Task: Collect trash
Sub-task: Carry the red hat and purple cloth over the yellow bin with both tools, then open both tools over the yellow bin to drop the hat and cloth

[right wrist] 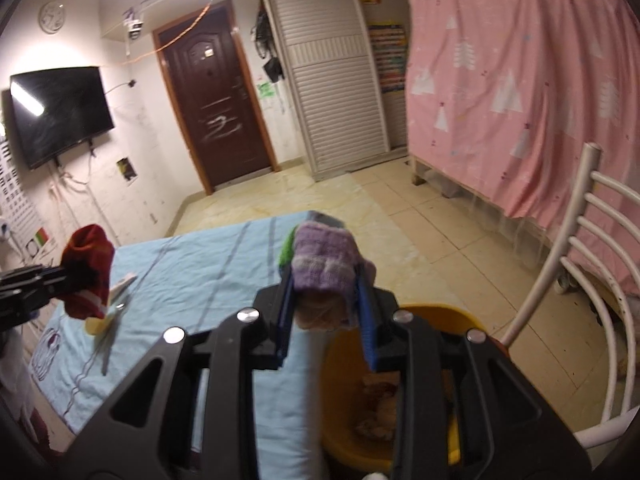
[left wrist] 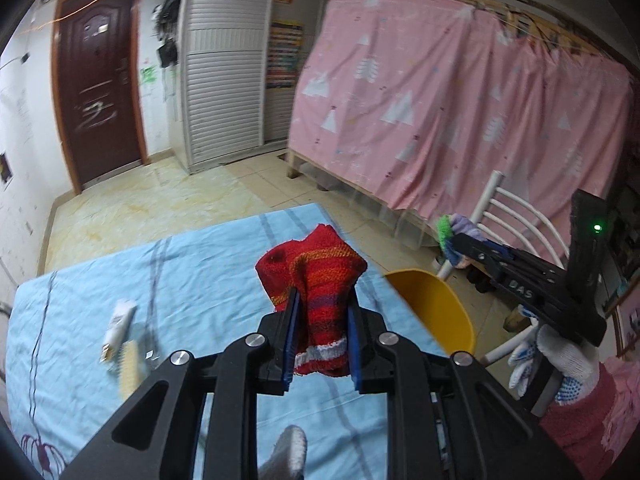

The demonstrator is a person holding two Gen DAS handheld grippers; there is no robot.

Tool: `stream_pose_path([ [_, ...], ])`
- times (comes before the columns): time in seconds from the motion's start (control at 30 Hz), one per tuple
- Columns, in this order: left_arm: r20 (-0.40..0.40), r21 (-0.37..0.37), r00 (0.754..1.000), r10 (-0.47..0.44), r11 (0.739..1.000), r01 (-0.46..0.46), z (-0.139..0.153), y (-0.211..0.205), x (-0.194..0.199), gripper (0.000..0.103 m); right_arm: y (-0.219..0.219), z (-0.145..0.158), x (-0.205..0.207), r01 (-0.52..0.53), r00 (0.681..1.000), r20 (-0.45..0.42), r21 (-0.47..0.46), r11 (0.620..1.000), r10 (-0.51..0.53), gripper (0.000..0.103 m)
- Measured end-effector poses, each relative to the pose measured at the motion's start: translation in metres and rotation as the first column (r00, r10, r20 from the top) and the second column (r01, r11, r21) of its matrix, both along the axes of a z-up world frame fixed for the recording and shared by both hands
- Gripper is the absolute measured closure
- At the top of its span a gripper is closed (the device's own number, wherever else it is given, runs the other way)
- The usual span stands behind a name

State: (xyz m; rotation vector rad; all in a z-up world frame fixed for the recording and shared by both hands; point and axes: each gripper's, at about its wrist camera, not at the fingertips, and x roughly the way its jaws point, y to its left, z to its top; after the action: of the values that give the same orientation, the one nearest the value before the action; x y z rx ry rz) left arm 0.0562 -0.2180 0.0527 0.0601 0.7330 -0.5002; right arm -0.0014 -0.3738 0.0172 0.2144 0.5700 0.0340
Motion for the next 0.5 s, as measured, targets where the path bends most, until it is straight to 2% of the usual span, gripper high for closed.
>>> stream_pose_path([
  [0.23,0.005,0.029,0.996,-0.087,0.996,0.087,0.001,-0.061,0.000,0.091,-0.030,-0.012,0.000,0.055,0.998,-0.017,0.021,0.998,-0.055,0.075],
  [0.3,0.001,0.036,0.993,-0.117,0.993,0.117,0.000,-0.079,0.000,0.091,-0.041,-0.018,0.001,0.075,0.997,-0.033,0.036,0.997,-0.074,0.059],
  [0.33,0.000,0.040,0.992,-0.127,0.991,0.127,-0.001,-0.086,0.001,0.091,-0.047,-0.021,0.002,0.087,0.996,-0.037,0.044,0.995,-0.085,0.045],
  [0.37,-0.003,0.044,0.990,-0.140,0.989,0.140,-0.002,-0.095,0.002,0.091,-0.051,-0.022,-0.001,0.098,0.995,-0.036,0.050,0.994,-0.096,0.039],
  [0.5,-0.032,0.051,0.983,-0.182,0.982,0.184,-0.010,-0.124,0.007,0.091,-0.069,-0.026,-0.004,0.137,0.990,-0.032,0.083,0.987,-0.134,0.039],
])
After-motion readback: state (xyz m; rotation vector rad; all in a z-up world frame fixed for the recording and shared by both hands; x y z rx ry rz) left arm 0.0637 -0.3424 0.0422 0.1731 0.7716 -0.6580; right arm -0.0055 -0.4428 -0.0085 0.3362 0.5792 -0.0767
